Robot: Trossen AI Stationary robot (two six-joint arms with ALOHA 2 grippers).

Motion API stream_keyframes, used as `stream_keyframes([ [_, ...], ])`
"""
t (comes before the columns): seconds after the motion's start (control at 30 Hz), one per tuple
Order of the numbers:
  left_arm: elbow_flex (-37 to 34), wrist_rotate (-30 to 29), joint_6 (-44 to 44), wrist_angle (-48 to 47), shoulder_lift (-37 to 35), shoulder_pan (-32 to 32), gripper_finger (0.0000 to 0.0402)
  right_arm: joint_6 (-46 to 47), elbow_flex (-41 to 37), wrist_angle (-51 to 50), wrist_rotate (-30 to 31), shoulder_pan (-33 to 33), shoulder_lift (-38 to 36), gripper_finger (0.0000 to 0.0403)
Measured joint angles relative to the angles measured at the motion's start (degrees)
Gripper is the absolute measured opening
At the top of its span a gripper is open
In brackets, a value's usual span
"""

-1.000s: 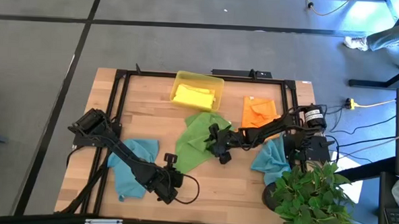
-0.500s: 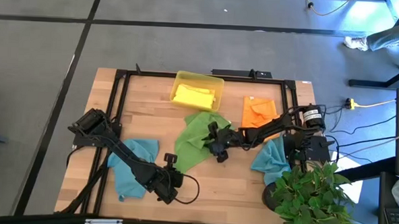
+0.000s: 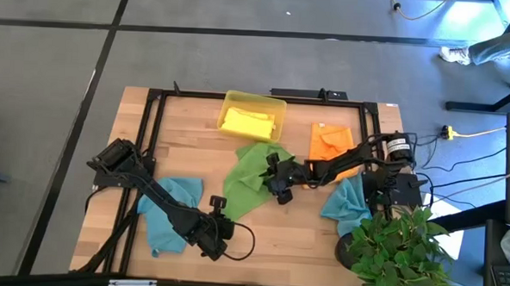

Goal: Fold microfiber towels
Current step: Fold the green towel

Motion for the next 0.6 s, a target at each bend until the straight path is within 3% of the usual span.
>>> stream_keyframes([
  [0.37, -0.02, 0.32, -0.3, 0.58, 0.02, 0.01, 0.0, 0.4, 6.33, 0.25, -4.07, -0.66, 6.27, 0.0134],
  [0.6, -0.02, 2.25, -1.64, 0.26, 0.02, -0.04, 0.0, 0.22, 8.05, -2.98, -3.96, -0.64, 6.06, 0.0119],
])
